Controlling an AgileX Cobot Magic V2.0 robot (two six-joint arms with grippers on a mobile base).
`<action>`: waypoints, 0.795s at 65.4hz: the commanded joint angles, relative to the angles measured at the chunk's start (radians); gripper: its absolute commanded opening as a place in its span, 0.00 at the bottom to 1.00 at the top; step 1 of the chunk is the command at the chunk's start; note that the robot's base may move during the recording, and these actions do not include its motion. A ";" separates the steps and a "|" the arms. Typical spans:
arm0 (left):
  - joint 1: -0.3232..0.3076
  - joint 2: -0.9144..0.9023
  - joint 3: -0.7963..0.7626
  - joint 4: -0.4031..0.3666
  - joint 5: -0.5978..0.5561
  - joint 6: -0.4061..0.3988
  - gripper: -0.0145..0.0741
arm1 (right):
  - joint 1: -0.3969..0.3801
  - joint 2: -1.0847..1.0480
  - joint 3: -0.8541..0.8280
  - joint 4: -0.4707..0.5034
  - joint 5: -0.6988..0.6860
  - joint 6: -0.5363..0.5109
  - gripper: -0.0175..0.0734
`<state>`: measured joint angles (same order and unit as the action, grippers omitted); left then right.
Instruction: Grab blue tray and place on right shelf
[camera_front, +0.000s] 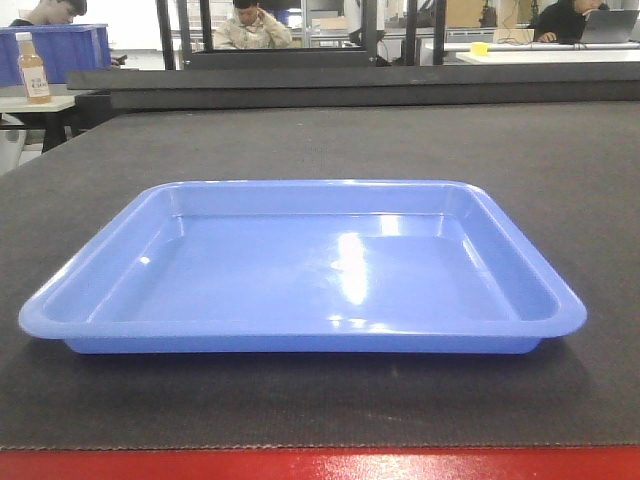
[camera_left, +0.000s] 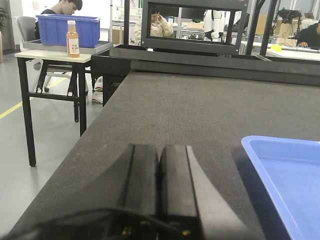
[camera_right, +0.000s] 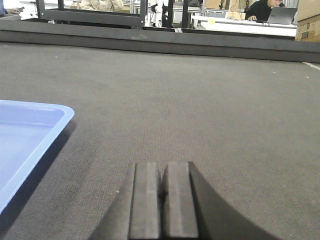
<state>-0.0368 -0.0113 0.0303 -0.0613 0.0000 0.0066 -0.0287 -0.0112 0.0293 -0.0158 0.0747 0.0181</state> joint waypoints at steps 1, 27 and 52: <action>-0.004 -0.015 0.028 0.001 -0.083 -0.007 0.11 | -0.004 -0.018 -0.023 -0.002 -0.105 -0.005 0.25; -0.004 0.052 -0.276 0.268 0.000 -0.007 0.11 | 0.002 0.006 -0.226 -0.002 -0.198 -0.003 0.25; -0.004 0.701 -0.877 0.093 0.804 -0.001 0.11 | 0.002 0.586 -0.891 0.010 0.744 -0.003 0.25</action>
<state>-0.0368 0.5619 -0.7503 0.0475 0.7258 0.0066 -0.0287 0.4326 -0.7346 -0.0115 0.7301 0.0181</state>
